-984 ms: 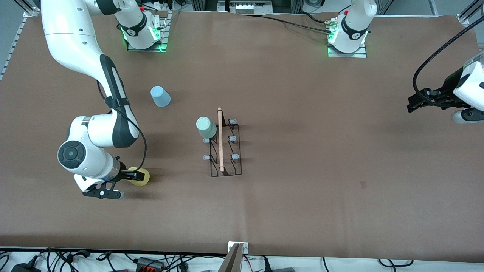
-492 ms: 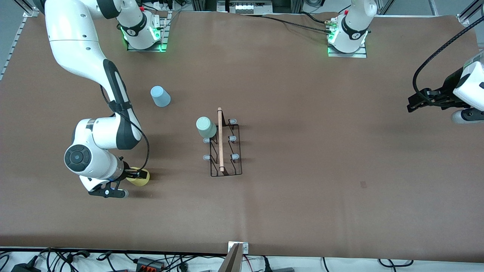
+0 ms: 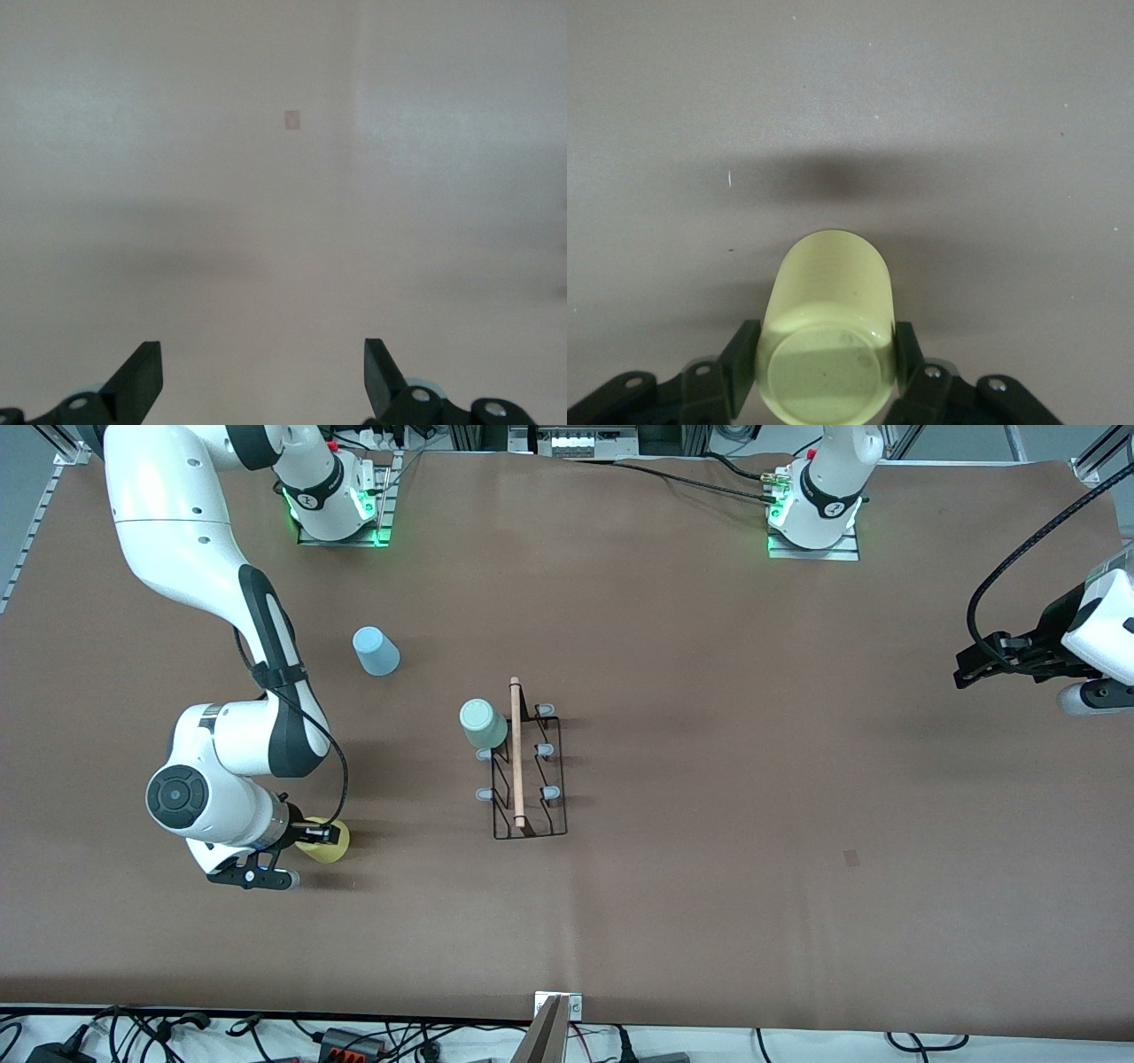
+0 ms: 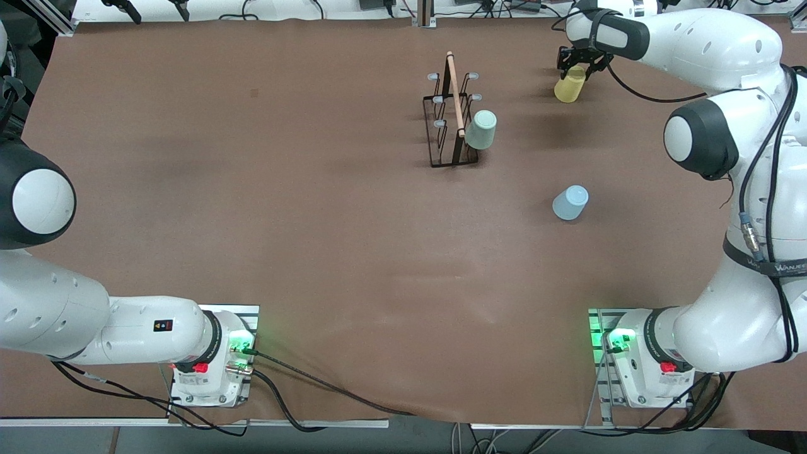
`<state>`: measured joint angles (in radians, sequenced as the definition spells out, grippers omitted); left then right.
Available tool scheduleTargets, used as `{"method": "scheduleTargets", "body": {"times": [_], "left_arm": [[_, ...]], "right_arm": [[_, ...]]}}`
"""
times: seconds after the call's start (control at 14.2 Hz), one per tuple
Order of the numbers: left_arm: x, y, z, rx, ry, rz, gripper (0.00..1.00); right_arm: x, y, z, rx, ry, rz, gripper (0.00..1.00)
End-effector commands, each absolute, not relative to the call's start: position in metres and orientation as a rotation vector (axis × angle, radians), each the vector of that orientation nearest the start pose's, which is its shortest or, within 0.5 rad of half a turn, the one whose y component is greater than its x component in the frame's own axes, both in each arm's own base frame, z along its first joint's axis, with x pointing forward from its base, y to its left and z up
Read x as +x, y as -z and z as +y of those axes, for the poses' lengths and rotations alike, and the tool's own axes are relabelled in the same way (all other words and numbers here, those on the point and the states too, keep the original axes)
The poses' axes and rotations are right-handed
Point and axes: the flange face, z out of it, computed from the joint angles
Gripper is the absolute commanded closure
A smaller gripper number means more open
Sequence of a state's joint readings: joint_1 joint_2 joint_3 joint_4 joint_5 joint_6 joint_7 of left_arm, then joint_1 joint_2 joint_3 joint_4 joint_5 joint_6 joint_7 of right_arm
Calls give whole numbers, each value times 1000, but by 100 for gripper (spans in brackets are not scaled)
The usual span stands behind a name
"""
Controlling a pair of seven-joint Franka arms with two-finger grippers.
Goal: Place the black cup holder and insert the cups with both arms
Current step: 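Carry the yellow cup to the rack with the right gripper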
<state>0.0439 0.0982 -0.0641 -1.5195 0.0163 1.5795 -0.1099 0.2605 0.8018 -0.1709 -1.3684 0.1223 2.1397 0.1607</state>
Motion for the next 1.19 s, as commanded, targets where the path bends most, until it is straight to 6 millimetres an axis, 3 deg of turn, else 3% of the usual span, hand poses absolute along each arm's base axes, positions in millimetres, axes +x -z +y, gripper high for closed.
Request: {"method": "scheduleTargets", "body": {"times": [0.0,0.21,0.28,0.42,0.56,0.91,1.12], "left_arm": [[583,-599,-5,-3126,-64,-113,0],[583,-599,-5,-3126,-61,-113,0],[583,-598,-4,-3126,-64,-115,0],[583,-599,-5,-3126,-61,-113,0],[583,-599,-5,-3127,-64,-115,0],[583,-599,-5,-3128,-61,-113,0],[583,-599,-2,-3128,-61,-118,0]], "right_arm": [[730,-286,113,-3131,-44,88,72],[732,-380,160,-3117,-30,-13,72],[728,-394,179,-3115,-38,-44,72],[715,-403,223,-3114,-34,-137,72],[708,-420,242,-3098,8,-170,72],[696,-427,298,-2914,39,-110,71],[686,-411,333,-2914,43,-111,71]]}}
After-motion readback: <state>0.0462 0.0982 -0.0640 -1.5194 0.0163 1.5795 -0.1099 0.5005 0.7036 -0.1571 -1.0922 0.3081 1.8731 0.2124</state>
